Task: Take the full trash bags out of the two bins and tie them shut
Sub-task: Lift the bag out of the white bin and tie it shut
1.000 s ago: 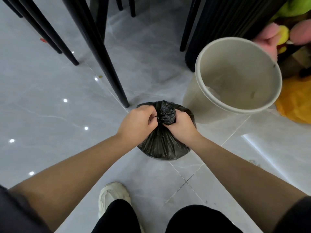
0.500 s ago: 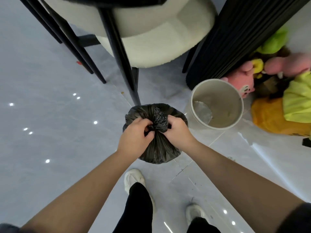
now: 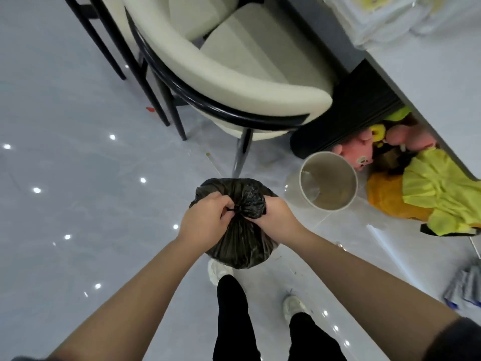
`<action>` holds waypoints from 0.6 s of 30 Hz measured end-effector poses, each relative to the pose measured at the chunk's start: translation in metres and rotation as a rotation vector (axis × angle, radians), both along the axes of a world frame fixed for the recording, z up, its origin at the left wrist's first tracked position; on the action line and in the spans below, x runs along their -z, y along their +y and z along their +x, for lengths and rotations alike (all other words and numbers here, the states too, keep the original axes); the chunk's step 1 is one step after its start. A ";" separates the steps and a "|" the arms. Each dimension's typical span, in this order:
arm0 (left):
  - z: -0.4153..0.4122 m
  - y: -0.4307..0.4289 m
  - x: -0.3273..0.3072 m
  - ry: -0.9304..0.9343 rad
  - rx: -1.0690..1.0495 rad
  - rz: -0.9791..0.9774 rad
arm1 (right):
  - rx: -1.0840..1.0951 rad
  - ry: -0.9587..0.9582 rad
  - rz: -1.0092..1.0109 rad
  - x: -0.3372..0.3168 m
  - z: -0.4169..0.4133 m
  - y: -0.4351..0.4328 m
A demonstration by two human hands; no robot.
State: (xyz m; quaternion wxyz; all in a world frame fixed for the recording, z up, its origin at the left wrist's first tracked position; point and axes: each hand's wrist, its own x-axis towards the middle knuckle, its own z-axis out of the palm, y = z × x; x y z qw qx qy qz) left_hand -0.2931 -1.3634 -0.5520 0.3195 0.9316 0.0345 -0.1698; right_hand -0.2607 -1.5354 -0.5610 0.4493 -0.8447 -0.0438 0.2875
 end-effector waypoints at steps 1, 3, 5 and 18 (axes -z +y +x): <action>0.002 0.012 -0.005 0.004 0.008 0.016 | -0.024 -0.008 -0.009 -0.005 0.003 0.010; 0.007 0.035 -0.014 0.012 0.026 0.046 | -0.077 -0.024 -0.027 -0.011 0.012 0.030; 0.014 0.057 -0.023 0.020 0.023 0.054 | -0.119 -0.026 -0.051 -0.015 0.023 0.051; 0.108 0.213 -0.025 0.113 -0.100 0.123 | -0.074 0.160 -0.006 -0.007 0.115 0.215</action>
